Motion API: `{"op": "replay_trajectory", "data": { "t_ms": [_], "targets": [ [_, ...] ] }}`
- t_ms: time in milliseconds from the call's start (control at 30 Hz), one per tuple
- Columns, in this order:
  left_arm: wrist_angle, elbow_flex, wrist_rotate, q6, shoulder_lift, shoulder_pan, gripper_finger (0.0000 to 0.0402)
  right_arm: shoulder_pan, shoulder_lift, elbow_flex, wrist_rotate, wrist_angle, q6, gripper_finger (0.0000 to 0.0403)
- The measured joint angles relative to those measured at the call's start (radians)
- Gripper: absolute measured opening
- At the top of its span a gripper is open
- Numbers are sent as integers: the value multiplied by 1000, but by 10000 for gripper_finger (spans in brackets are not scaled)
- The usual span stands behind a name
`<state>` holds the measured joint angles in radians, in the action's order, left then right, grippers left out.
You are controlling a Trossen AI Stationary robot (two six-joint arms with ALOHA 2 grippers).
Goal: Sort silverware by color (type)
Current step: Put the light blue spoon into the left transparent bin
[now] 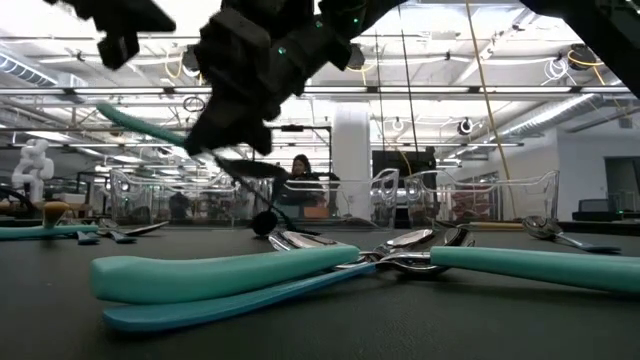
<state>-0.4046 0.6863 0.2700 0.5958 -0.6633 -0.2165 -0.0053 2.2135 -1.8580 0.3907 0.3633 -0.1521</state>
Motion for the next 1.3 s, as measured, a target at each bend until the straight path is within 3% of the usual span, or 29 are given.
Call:
{"op": "replay_trajectory", "data": {
  "t_ms": [133, 300, 700, 1000, 1300],
  "targets": [
    [-2, 44, 27, -29, 48, 0, 27, -15, 0, 0, 82, -129, -20, 35],
    [1, 77, 94, -62, 102, 0, 27, -55, 0, 0, 81, -290, -26, 35],
    [-111, 77, 277, -52, 147, 0, 27, -232, 0, 0, -100, -564, 114, 35],
    [-133, 77, 483, -59, 145, 0, 27, -331, 7, 0, -108, -726, 356, 35],
    [-127, 77, 532, -52, 124, 0, 27, -381, 95, -1, -155, -910, 311, 56]
  ]
}}
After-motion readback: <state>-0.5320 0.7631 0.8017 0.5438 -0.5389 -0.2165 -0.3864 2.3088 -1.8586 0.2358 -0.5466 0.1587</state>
